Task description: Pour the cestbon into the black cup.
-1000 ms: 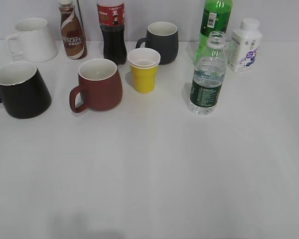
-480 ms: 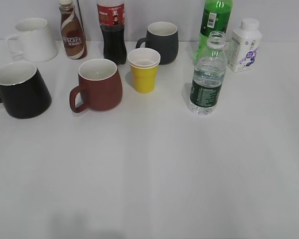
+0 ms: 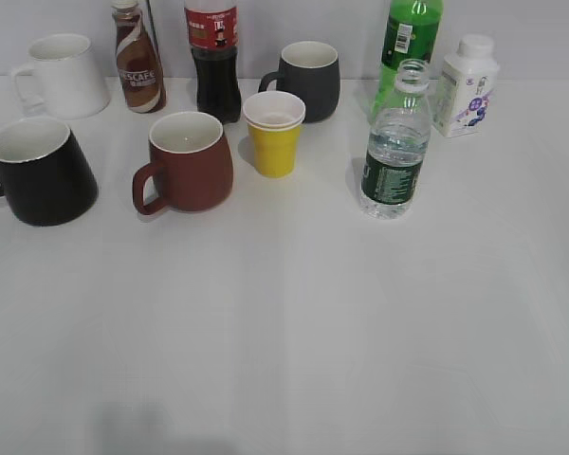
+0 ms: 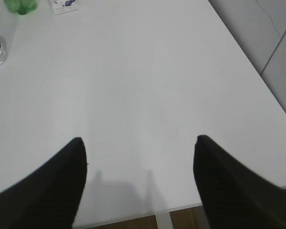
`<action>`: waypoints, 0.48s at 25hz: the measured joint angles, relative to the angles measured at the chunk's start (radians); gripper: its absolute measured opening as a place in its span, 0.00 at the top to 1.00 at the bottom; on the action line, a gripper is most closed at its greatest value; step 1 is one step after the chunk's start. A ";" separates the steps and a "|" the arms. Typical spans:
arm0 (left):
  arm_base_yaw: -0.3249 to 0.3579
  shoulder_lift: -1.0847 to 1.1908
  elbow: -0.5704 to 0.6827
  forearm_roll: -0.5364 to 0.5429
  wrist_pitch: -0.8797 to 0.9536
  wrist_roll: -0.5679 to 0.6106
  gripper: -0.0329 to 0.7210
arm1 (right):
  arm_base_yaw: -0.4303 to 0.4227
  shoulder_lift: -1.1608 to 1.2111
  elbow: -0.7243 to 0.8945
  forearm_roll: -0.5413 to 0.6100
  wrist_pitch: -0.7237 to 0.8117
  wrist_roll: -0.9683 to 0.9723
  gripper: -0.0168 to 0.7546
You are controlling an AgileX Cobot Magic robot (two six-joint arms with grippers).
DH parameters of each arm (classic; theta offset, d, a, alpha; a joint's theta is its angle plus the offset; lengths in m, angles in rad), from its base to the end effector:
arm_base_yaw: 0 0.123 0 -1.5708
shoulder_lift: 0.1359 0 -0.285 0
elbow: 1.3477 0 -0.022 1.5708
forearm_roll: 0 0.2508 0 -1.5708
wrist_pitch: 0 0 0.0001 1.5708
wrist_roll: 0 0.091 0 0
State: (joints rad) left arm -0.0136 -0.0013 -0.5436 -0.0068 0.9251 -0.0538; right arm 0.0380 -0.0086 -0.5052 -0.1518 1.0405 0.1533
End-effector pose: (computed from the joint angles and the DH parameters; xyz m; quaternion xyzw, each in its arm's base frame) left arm -0.0060 -0.0004 0.3008 -0.0162 0.8026 -0.0235 0.5959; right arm -0.0060 -0.0121 0.2811 0.0512 0.8403 -0.0244 0.5392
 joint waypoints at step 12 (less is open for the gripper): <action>0.000 0.418 0.086 -0.068 -1.030 0.000 0.64 | 0.000 0.000 0.000 0.004 0.000 0.000 0.30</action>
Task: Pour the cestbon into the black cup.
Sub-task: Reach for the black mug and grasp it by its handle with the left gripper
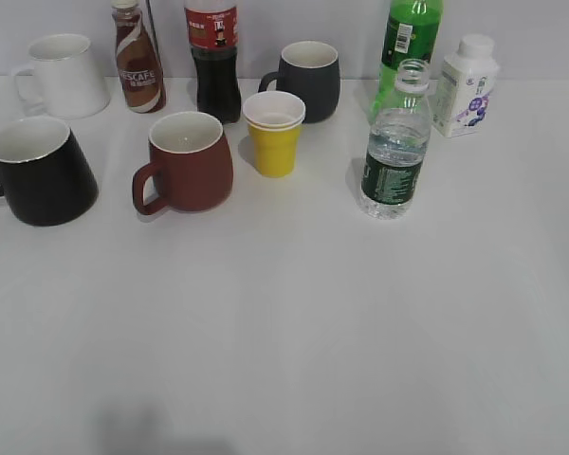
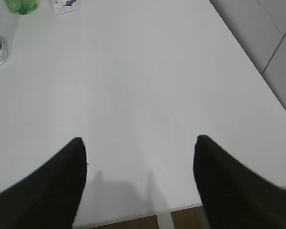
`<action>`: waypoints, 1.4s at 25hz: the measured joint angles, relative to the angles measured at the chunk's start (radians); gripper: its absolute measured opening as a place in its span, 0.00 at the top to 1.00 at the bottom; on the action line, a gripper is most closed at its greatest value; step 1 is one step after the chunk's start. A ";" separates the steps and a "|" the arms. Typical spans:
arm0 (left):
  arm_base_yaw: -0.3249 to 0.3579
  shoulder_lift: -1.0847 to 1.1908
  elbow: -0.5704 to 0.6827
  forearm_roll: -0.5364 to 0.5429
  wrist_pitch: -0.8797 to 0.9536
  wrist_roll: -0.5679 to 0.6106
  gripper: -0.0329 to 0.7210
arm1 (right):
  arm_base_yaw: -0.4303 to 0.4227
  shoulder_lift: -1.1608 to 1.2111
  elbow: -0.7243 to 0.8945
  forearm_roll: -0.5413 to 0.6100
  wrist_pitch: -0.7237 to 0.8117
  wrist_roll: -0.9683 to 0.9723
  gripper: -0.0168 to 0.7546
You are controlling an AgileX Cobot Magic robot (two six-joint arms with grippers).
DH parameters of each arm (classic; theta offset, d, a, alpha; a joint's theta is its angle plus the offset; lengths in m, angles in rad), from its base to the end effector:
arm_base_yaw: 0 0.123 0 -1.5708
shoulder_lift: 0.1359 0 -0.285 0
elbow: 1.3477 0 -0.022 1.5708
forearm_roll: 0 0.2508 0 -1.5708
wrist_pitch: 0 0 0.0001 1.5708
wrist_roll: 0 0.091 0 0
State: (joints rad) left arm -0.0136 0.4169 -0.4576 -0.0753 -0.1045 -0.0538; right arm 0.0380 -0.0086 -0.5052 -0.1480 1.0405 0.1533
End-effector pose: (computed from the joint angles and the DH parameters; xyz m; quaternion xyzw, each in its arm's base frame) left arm 0.0920 -0.0005 0.3473 -0.0388 0.6193 -0.0533 0.7824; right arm -0.0060 -0.0118 0.2810 0.0511 0.8404 -0.0225 0.5391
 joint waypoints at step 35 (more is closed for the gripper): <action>0.020 1.359 0.144 0.050 -0.992 0.000 0.46 | 0.243 0.984 -0.054 0.486 -1.174 -0.569 0.30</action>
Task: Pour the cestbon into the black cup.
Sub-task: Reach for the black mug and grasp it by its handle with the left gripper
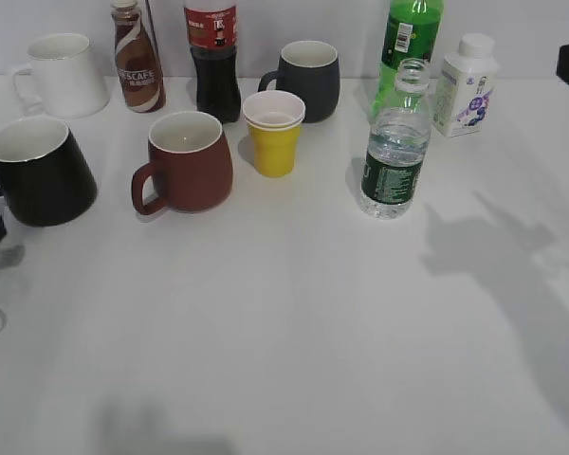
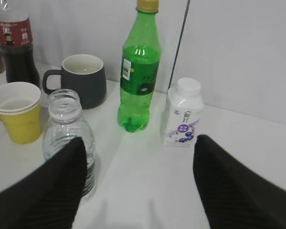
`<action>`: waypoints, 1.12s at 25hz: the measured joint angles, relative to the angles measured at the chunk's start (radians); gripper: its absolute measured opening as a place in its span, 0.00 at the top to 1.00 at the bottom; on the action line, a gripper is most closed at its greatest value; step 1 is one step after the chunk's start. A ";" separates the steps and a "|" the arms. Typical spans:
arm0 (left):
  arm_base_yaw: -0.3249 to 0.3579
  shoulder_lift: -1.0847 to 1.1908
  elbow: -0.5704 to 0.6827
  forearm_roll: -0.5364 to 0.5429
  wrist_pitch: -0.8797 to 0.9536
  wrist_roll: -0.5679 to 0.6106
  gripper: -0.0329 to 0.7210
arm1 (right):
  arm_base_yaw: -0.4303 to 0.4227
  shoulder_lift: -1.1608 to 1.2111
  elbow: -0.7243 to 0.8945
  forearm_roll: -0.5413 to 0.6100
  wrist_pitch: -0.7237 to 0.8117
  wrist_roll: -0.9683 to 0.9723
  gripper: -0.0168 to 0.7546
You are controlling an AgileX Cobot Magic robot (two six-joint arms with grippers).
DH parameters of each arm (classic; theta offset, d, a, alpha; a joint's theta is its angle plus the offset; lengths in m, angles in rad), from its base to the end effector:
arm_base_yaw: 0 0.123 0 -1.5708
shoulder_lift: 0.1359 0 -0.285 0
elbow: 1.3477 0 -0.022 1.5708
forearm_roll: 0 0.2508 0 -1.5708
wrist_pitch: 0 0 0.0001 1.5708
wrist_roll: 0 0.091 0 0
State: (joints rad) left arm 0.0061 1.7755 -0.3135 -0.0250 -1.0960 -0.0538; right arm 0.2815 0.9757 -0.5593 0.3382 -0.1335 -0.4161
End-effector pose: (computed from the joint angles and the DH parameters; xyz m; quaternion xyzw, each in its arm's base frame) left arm 0.2530 0.0036 0.1248 -0.0352 0.7977 -0.0089 0.6019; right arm 0.2001 0.0537 0.2998 -0.1259 0.7648 0.0463 0.6301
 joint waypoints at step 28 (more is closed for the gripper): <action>0.015 0.153 -0.222 0.052 0.006 -0.003 0.80 | 0.006 0.023 -0.001 0.000 0.021 0.000 0.30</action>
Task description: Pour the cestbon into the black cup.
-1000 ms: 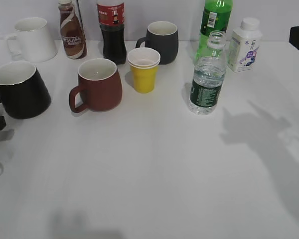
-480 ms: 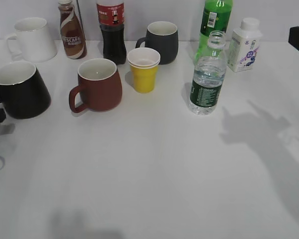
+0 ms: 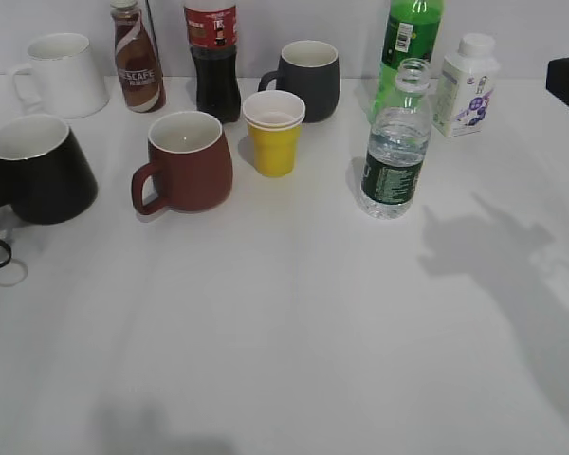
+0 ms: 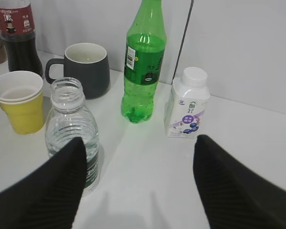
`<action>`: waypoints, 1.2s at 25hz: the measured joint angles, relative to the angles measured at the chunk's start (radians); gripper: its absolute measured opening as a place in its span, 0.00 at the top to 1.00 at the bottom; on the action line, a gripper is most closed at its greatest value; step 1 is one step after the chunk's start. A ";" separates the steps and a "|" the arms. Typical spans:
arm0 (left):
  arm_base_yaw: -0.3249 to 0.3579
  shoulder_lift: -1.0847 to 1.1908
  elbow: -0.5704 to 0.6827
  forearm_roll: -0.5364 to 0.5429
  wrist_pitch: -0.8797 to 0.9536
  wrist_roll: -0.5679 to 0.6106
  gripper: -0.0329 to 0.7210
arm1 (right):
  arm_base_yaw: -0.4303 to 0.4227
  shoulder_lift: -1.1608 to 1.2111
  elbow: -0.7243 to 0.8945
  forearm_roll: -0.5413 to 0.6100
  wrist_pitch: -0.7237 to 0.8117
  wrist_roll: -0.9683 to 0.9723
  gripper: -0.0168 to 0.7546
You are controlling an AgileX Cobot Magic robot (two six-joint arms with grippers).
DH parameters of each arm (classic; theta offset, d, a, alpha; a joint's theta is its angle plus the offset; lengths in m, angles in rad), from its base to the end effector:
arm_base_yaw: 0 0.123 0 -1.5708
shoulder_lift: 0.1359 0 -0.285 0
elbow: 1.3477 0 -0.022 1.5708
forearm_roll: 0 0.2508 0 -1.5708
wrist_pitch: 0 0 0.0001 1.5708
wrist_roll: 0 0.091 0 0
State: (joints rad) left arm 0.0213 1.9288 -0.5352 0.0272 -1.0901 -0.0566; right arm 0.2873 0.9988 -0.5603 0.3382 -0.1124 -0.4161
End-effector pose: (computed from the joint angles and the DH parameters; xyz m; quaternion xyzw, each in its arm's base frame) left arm 0.3107 0.0044 0.1180 -0.0179 0.7791 -0.0165 0.6264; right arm 0.2032 0.0565 0.2935 -0.1326 0.7770 0.0491 0.6134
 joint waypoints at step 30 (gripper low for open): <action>0.002 -0.327 -0.001 0.156 0.134 0.014 0.91 | 0.194 0.704 0.069 -0.120 -0.699 0.416 0.18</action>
State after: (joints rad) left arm 0.0230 1.6019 -0.5363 0.1827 -0.9564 -0.0421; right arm 0.4810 1.7025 -0.4908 0.2184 -0.8116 0.0000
